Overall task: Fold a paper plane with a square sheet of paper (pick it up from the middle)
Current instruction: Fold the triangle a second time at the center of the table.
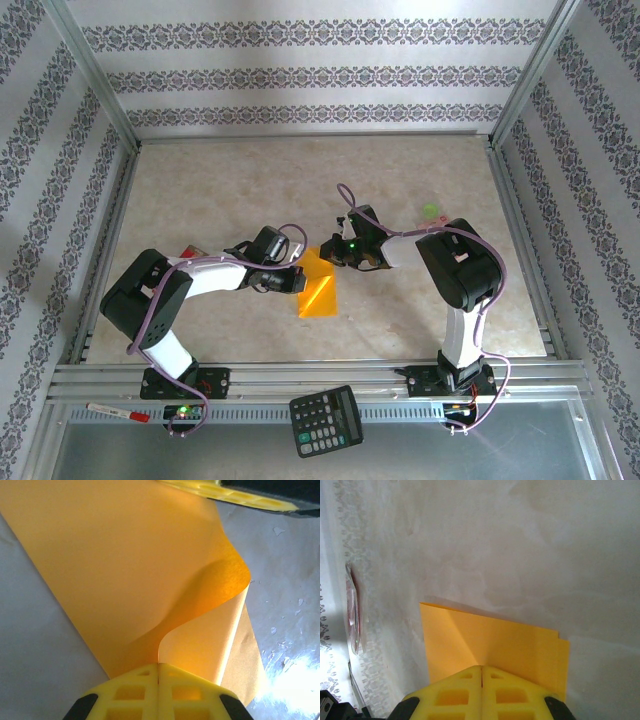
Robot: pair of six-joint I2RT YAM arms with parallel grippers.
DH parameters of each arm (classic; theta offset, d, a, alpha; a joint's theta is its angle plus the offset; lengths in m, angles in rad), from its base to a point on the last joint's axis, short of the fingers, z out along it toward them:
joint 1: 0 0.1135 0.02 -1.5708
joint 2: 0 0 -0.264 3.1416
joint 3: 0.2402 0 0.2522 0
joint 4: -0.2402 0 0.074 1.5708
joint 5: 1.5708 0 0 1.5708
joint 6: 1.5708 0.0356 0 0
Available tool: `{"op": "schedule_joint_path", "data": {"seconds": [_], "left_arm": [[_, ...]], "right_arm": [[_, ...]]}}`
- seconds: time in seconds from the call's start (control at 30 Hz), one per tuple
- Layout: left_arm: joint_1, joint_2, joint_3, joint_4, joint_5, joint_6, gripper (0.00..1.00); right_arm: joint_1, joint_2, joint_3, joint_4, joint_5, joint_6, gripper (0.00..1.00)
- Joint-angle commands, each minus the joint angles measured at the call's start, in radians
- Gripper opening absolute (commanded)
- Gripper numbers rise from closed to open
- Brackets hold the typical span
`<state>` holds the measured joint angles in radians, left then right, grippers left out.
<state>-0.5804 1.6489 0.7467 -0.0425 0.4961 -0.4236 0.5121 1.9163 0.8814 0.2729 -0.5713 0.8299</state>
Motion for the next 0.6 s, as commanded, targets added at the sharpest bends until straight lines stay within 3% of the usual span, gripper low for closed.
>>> {"op": "schedule_joint_path", "data": {"seconds": [0.0,0.57], "left_arm": [[0.009,0.019,0.008,-0.029,-0.014,0.022,0.0],[0.013,0.049,0.01,-0.032,-0.019,0.031,0.0]], "right_arm": [[-0.003,0.053,-0.02,-0.076,0.012,-0.029,0.01],[-0.003,0.056,-0.017,-0.079,0.006,-0.029,0.01]]}}
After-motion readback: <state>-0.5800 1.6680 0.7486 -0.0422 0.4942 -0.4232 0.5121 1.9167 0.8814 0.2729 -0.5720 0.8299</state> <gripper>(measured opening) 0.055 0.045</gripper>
